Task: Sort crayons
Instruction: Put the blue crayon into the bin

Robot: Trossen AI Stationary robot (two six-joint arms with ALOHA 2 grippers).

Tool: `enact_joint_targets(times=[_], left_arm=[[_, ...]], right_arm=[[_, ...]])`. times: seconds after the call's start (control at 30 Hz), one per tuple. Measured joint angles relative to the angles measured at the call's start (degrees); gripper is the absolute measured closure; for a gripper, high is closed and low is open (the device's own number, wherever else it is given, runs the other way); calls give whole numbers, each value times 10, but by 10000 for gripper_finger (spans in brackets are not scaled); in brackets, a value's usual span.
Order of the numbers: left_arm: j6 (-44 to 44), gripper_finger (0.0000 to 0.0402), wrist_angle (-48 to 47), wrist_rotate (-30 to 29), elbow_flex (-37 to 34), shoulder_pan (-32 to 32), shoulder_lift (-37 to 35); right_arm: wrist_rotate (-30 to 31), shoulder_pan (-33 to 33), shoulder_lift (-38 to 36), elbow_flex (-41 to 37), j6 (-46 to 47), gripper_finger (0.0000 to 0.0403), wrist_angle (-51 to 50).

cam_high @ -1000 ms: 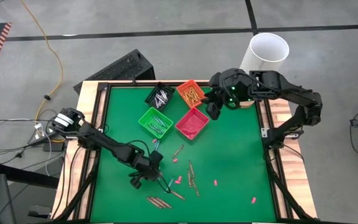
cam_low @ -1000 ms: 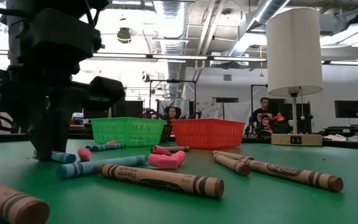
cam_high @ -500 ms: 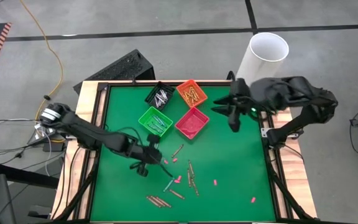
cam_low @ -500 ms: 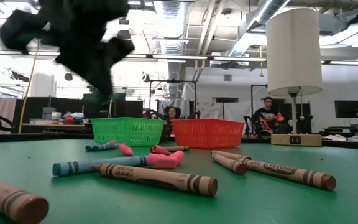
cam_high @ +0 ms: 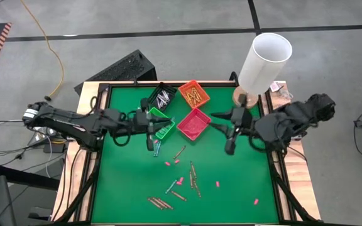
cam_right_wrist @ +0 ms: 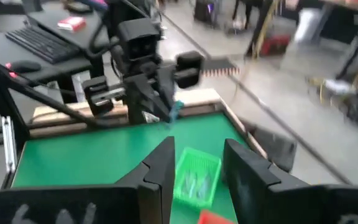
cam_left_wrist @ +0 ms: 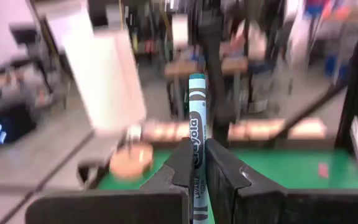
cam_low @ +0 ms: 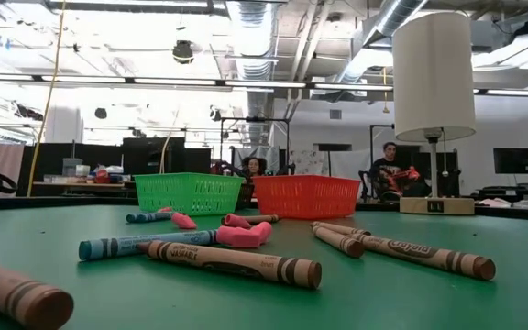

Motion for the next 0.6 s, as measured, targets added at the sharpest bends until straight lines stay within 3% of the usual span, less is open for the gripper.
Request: enact_joint_targets(times=[0.13, 0.27, 0.4, 0.6], left_arm=[[31, 393, 119, 16, 0, 0, 4], [45, 393, 190, 23, 0, 0, 5], [47, 393, 216, 29, 0, -1, 5], [43, 393, 220, 46, 0, -3, 5]], right_arm=[[-23, -16, 13, -43, -112, 270, 166], [-101, -52, 28, -60, -168, 270, 285], [-212, -102, 42, -60, -168, 268, 338], [-306, -165, 84, -60, -145, 254, 369]])
